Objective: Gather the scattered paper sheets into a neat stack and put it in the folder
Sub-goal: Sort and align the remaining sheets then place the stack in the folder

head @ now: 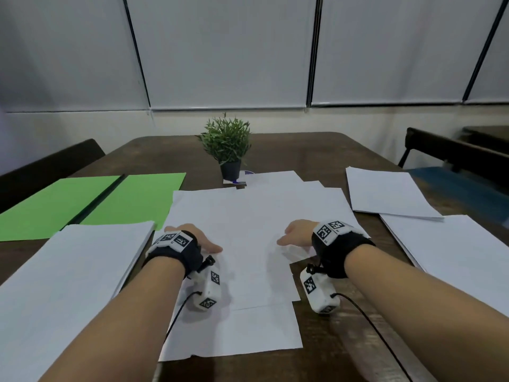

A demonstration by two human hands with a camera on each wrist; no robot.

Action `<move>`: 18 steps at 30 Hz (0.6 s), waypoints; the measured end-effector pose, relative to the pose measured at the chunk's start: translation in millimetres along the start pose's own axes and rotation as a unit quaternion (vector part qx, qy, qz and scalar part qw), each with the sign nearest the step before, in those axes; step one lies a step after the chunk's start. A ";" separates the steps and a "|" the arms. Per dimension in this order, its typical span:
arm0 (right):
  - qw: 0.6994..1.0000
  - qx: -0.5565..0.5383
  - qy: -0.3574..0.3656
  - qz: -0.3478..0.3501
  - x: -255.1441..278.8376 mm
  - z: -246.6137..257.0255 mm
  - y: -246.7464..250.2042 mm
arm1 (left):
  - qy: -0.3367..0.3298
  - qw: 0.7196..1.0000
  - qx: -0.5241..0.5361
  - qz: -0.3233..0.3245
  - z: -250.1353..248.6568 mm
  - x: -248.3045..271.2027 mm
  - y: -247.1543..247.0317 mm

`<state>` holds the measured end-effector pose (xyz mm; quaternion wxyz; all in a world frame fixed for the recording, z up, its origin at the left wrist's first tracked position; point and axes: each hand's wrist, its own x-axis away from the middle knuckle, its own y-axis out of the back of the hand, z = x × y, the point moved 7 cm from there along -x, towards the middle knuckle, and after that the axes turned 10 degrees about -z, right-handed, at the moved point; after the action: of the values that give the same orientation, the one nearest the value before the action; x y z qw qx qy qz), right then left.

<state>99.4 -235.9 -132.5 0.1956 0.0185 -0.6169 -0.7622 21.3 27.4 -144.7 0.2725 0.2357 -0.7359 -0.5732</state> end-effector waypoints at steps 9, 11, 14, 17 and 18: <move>0.998 0.010 0.036 0.041 8.7 -1.3 -15.4 | -0.006 0.991 0.120 0.055 -3.5 -0.8 -0.3; 0.997 0.027 0.062 0.043 13.6 8.0 -14.6 | 0.011 0.975 0.211 0.068 -5.0 -4.9 -5.0; 0.995 0.027 0.085 0.044 21.3 21.8 -9.6 | 0.024 0.965 0.251 0.076 -4.9 -8.8 -11.7; 0.995 -0.065 0.079 0.014 17.4 27.2 3.3 | -0.001 0.986 0.151 0.076 -6.4 -7.9 -12.7; 0.992 -0.102 0.068 0.000 13.9 25.2 7.5 | -0.009 0.991 0.111 0.074 -6.4 -4.8 -10.4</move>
<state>81.8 -218.0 -116.4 0.2376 0.0503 -0.5214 -0.8180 29.5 23.6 -154.2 0.2797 0.2040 -0.8131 -0.4680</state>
